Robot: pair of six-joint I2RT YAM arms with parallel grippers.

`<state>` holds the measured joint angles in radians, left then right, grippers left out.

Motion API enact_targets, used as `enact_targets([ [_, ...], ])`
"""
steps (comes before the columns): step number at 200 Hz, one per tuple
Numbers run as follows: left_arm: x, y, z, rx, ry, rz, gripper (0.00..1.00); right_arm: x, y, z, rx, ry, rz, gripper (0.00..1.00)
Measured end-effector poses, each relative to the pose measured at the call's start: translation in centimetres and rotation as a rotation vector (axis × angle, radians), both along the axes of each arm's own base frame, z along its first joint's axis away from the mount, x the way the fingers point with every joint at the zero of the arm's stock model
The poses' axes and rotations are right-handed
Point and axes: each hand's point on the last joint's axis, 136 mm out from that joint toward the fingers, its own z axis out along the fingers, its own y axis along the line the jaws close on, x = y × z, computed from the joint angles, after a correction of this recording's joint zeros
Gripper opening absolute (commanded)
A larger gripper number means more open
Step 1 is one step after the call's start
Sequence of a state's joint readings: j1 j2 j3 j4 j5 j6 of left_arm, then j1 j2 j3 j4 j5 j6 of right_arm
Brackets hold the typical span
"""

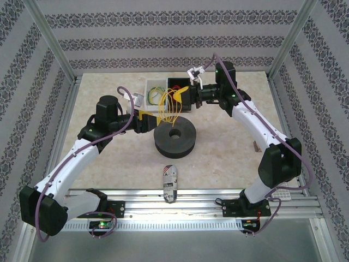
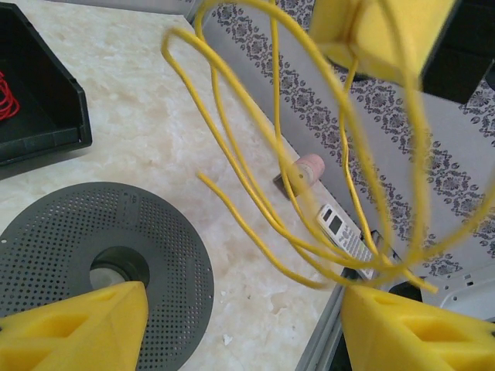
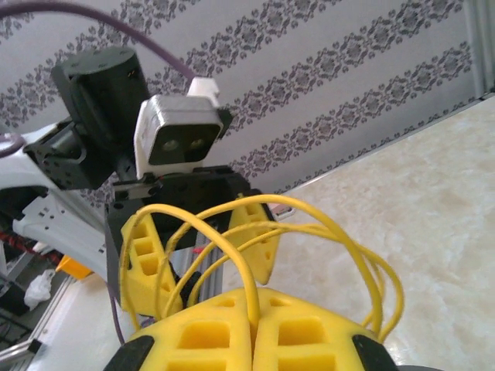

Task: Wrap the cables

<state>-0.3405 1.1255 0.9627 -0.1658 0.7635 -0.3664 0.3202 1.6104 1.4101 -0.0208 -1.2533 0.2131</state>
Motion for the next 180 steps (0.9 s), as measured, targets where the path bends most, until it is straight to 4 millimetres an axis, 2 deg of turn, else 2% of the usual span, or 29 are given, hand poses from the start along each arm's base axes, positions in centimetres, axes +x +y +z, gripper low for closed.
enact_targets([
  [53,0.0,0.2,-0.3,0.015,-0.001,0.011,0.67,0.6,-0.4,0.1,0.009,0.01,-0.021,0.0],
  [102,0.0,0.1,-0.4,0.012,0.004,0.005,0.67,0.1,0.5,-0.1,0.01,0.009,0.005,0.0],
  [156,0.0,0.1,-0.4,0.012,0.004,0.004,0.67,0.4,1.3,-1.5,-0.002,0.045,0.02,0.0],
  [180,0.0,0.1,-0.4,0.012,0.004,0.004,0.63,0.2,1.7,-1.7,-0.004,0.051,0.03,0.0],
])
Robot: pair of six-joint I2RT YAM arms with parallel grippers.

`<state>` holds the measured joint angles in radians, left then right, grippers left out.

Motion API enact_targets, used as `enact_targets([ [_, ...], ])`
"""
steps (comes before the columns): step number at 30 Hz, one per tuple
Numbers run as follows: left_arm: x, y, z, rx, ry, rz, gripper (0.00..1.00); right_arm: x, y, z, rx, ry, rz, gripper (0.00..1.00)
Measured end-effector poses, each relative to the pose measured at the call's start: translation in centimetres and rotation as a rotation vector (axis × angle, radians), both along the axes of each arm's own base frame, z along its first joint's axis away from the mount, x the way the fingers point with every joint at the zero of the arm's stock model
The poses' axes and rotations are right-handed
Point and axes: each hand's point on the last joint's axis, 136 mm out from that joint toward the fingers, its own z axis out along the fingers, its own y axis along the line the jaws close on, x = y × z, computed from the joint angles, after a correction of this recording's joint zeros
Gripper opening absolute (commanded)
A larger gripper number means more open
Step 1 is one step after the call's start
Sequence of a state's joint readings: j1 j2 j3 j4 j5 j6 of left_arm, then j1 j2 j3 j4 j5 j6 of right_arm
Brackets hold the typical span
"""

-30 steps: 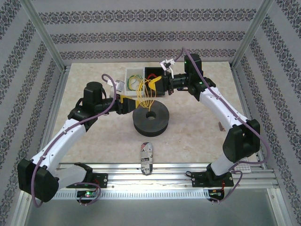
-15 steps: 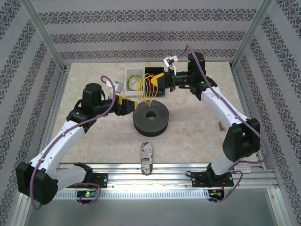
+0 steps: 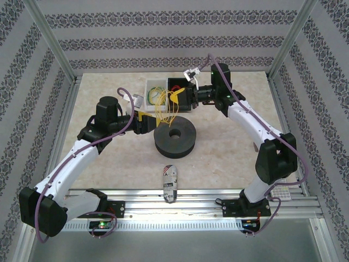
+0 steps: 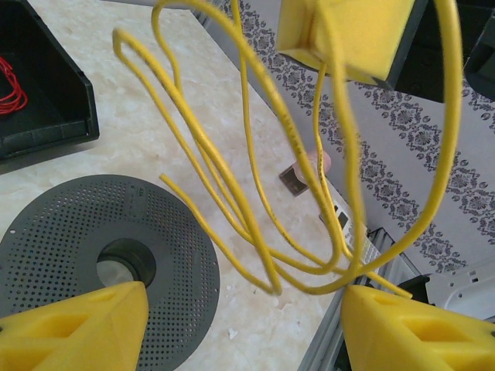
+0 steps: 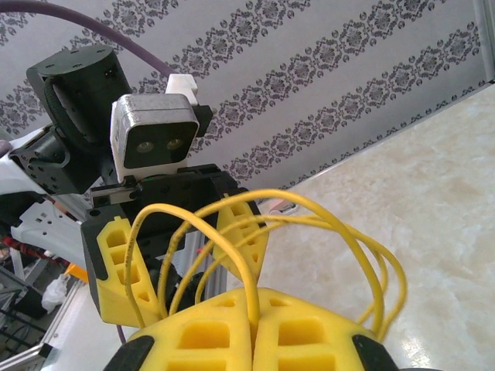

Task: Wrap the cables

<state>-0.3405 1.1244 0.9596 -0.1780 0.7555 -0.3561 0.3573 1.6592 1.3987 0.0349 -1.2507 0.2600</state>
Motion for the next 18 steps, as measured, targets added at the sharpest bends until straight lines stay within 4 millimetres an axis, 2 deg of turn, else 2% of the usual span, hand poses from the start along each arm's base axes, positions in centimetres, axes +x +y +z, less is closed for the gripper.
enact_targets([
  [11,0.0,0.0,-0.02,0.0,0.001,0.0,0.48,-0.75,0.23,0.18,0.009,0.002,0.038,0.0],
  [18,0.01,0.0,-0.02,0.003,-0.005,-0.002,0.51,-1.12,0.21,0.43,0.019,0.003,0.06,0.0],
])
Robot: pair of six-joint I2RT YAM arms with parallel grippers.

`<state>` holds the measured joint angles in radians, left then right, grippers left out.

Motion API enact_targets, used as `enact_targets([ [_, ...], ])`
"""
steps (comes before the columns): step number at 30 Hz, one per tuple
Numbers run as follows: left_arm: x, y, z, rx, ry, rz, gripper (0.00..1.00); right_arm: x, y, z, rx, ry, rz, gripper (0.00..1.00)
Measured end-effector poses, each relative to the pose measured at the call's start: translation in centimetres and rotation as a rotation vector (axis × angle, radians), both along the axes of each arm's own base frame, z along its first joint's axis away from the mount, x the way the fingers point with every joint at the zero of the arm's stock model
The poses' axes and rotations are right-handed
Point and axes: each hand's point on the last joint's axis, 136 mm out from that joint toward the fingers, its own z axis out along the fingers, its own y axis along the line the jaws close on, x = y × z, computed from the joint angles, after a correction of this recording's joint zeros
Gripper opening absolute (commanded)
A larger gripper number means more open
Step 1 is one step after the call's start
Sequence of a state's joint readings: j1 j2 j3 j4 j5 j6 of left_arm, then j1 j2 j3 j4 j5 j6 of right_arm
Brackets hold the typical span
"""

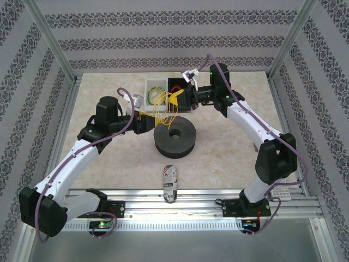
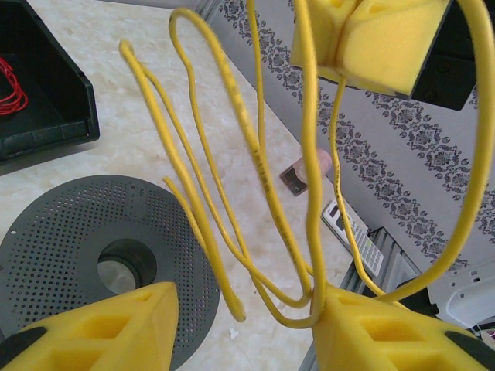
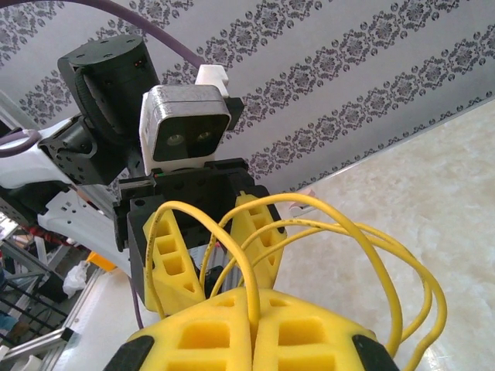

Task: Wrap the cables

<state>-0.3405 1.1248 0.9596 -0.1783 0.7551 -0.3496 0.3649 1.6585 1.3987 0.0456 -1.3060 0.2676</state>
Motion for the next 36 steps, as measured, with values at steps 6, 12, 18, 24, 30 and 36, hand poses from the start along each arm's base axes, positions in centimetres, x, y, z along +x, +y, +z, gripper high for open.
enact_targets([
  [6,-0.1,0.1,0.3,0.0,-0.013,-0.001,0.57,-0.3,0.0,0.2,0.008,0.01,0.018,0.0],
  [12,-0.6,0.2,1.1,-0.007,-0.042,-0.003,0.57,-0.4,0.0,0.3,0.01,0.016,0.024,0.0],
  [18,-0.8,0.3,1.5,-0.003,-0.067,-0.008,0.57,-0.3,0.0,0.0,0.007,0.037,0.029,0.0],
  [24,-0.9,0.3,1.7,-0.003,-0.076,-0.01,0.54,0.0,0.1,-0.6,0.005,0.059,0.039,0.0],
  [30,-0.9,0.3,1.7,-0.003,-0.076,-0.01,0.54,0.1,0.2,-0.7,0.005,0.07,0.042,0.0],
  [36,-1.0,0.4,1.4,-0.002,-0.071,-0.01,0.42,0.0,0.2,-0.5,0.013,0.062,0.049,0.0],
])
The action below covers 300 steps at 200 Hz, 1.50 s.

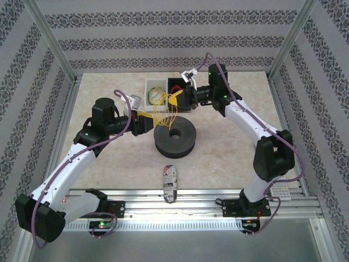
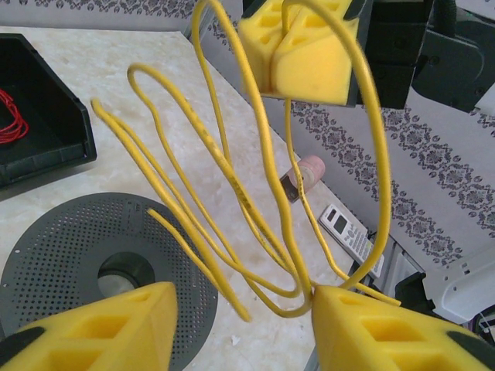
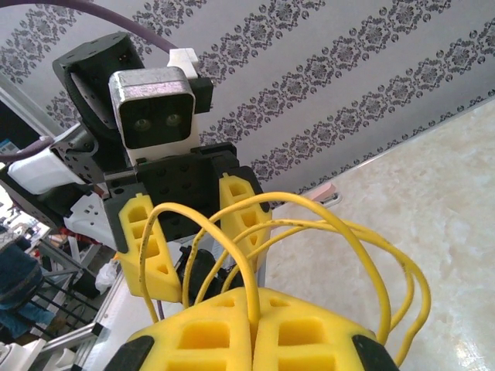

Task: Wrap the cables

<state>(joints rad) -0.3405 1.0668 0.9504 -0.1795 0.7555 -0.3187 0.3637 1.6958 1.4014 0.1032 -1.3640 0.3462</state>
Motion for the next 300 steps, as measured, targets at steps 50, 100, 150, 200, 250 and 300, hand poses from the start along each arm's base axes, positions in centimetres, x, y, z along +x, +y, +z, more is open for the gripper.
enact_targets([
  [50,-0.1,0.0,-0.4,0.004,0.005,-0.002,0.4,-0.2,0.0,0.3,0.005,0.006,0.014,0.0],
  [100,-0.2,0.1,-0.4,0.003,0.002,0.0,0.42,-0.3,0.0,0.3,0.005,0.009,0.017,0.0],
  [150,-1.2,1.1,0.7,-0.003,-0.046,0.016,0.46,-0.4,0.0,0.3,0.007,0.01,0.022,0.0],
  [200,-1.3,1.4,0.7,-0.01,-0.052,0.014,0.46,-0.4,0.0,0.6,0.009,0.007,0.025,0.0],
  [250,-0.5,0.5,-0.4,-0.046,-0.013,-0.017,0.46,-0.7,0.4,1.2,0.015,-0.009,0.037,0.0],
  [300,-0.4,0.2,0.5,-0.078,-0.038,-0.031,0.46,-1.0,0.6,1.3,0.017,-0.011,0.048,0.0],
])
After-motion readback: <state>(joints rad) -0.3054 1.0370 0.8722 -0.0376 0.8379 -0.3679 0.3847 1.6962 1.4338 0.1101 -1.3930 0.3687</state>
